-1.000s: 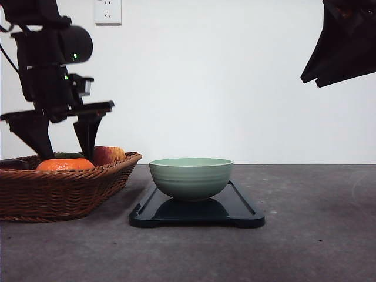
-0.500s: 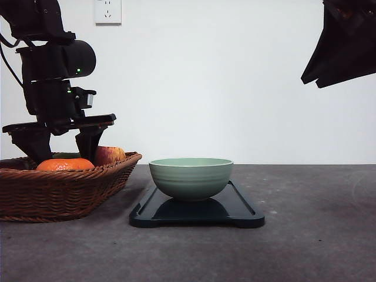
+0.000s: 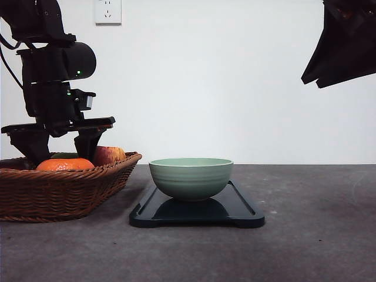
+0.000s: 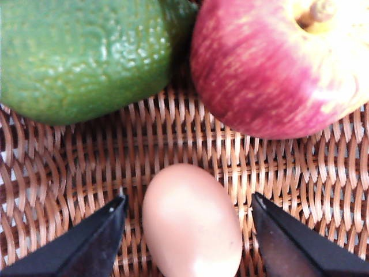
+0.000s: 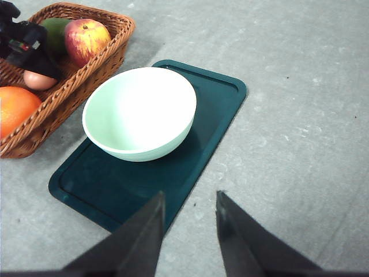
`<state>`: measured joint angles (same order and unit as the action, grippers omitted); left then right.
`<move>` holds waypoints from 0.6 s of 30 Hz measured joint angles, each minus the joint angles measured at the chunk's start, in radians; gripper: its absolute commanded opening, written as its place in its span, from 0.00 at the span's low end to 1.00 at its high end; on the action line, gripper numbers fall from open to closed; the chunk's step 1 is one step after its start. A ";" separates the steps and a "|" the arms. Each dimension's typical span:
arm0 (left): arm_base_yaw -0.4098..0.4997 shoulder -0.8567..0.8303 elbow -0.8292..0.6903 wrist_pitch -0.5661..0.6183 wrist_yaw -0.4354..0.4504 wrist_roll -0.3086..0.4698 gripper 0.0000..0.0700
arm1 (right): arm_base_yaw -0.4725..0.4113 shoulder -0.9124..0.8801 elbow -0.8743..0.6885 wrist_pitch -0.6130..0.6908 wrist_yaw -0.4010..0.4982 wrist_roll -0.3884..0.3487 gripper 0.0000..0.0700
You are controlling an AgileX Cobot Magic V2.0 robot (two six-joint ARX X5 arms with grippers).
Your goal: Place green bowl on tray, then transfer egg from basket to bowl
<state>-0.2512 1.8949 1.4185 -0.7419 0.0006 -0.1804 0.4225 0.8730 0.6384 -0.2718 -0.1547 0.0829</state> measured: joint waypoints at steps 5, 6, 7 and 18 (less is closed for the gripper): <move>0.000 0.010 0.000 0.000 0.000 0.000 0.62 | 0.000 0.000 0.000 0.000 0.000 0.000 0.25; 0.000 0.011 0.000 0.000 0.000 0.000 0.62 | 0.000 0.000 0.000 0.000 0.000 0.000 0.25; 0.000 0.011 0.000 0.001 0.000 0.000 0.62 | 0.000 0.000 0.000 0.000 0.000 0.000 0.25; 0.000 0.011 0.001 0.002 -0.001 -0.001 0.24 | 0.000 0.000 0.000 0.000 0.000 0.000 0.25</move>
<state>-0.2512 1.9057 1.4192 -0.7400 -0.0009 -0.1810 0.4225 0.8730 0.6384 -0.2718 -0.1547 0.0826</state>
